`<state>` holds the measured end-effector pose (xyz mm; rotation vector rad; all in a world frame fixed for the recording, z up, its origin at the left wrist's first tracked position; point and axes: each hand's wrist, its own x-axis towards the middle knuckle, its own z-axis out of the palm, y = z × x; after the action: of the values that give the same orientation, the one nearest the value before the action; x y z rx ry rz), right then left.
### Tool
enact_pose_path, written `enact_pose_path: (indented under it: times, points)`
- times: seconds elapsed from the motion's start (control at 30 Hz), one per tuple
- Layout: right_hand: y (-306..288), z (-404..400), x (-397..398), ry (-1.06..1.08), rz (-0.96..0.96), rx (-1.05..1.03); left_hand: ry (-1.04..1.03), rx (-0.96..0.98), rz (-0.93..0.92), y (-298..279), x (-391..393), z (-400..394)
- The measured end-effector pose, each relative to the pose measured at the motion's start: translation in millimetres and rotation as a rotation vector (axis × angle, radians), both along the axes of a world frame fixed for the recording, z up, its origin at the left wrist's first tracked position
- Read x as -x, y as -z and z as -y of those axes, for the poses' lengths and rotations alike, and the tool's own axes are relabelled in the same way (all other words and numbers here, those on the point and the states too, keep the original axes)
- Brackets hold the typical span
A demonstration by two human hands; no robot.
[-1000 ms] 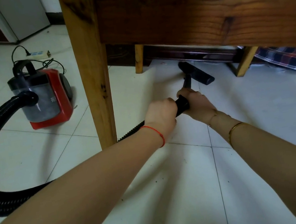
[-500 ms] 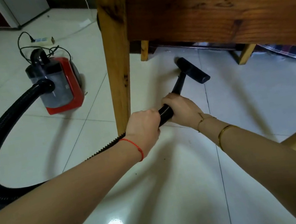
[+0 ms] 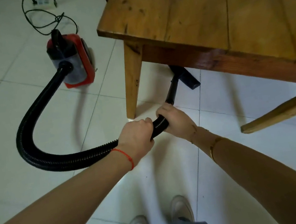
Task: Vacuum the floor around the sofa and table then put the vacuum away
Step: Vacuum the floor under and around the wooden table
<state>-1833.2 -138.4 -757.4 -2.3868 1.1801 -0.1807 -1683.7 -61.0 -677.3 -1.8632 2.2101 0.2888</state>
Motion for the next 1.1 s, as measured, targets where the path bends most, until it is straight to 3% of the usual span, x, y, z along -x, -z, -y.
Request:
enact_pose_path:
  times: [0.5, 0.83, 1.1]
  points:
    - [-113, -72, -15, 0.003, 0.113, -0.285, 0.033, -0.180, -0.013, -121, -25, -52]
    - [-124, -82, -23, 0.163, 0.121, -0.294, 0.121, -0.189, -0.007, -138, -35, -41]
    - [-116, -90, 9, 0.290, -0.006, -0.340, 0.183, -0.215, -0.049, -129, -6, -37]
